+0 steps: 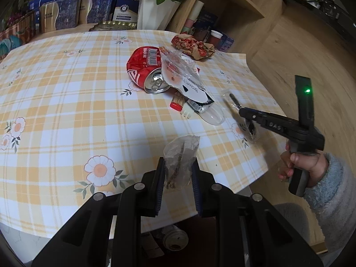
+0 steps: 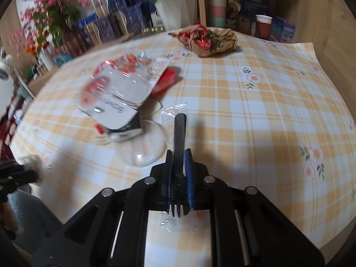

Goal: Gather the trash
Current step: 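Grasp the wrapped black fork with the right tool while the left tool grasps a plastic bag, then carry the fork and plastic bag to the brown bin and release both tools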

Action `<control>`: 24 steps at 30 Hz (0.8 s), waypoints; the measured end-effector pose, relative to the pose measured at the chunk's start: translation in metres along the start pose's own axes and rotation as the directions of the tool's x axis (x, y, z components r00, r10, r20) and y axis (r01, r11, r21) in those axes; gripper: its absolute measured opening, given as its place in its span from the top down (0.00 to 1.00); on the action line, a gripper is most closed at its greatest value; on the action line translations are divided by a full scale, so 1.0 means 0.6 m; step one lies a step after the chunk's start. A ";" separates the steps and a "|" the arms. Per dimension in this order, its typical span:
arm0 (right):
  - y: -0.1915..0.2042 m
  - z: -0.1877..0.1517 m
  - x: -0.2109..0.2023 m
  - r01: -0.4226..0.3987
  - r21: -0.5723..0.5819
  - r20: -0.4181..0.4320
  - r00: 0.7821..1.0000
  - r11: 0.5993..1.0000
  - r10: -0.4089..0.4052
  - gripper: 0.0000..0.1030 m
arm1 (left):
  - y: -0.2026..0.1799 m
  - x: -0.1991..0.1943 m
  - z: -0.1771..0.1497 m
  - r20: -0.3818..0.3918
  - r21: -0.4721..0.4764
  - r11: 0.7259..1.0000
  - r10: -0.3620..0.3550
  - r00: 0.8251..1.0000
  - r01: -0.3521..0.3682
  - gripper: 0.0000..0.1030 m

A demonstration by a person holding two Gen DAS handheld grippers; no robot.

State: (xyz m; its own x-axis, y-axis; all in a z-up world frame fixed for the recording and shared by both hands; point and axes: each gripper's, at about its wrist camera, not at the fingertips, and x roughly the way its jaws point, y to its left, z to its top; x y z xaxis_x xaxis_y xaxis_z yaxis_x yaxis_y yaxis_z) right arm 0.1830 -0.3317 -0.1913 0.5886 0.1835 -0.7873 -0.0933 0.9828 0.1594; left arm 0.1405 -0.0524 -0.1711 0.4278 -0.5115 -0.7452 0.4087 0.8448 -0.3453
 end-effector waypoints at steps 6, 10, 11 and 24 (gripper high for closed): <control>0.034 -0.040 -0.066 -0.051 0.027 0.043 0.998 0.998 0.049 0.86 | -0.017 -0.021 -0.029 -0.014 0.063 0.998 -0.002 1.000 0.003 0.78; 0.068 -0.072 -0.105 -0.075 0.010 0.061 0.995 0.997 0.074 0.86 | -0.026 -0.036 -0.055 -0.035 0.098 0.995 -0.020 0.999 0.023 0.78; 0.079 -0.084 -0.118 -0.086 0.008 0.066 0.994 0.996 0.085 0.86 | -0.029 -0.038 -0.063 -0.042 0.107 0.994 -0.023 0.999 0.027 0.78; 0.167 -0.178 -0.178 -0.121 -0.076 0.029 0.992 0.990 0.124 0.86 | -0.021 -0.020 -0.172 -0.198 0.062 0.995 -0.070 0.978 0.084 0.78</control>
State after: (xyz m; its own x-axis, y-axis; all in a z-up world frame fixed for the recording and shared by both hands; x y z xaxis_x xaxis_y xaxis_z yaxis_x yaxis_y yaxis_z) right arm 0.0249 -0.2509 -0.1548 0.5954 0.3029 -0.7441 -0.2243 0.9521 0.2080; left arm 0.0470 -0.0406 -0.2168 0.2301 -0.5281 -0.8174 0.4921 0.7878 -0.3704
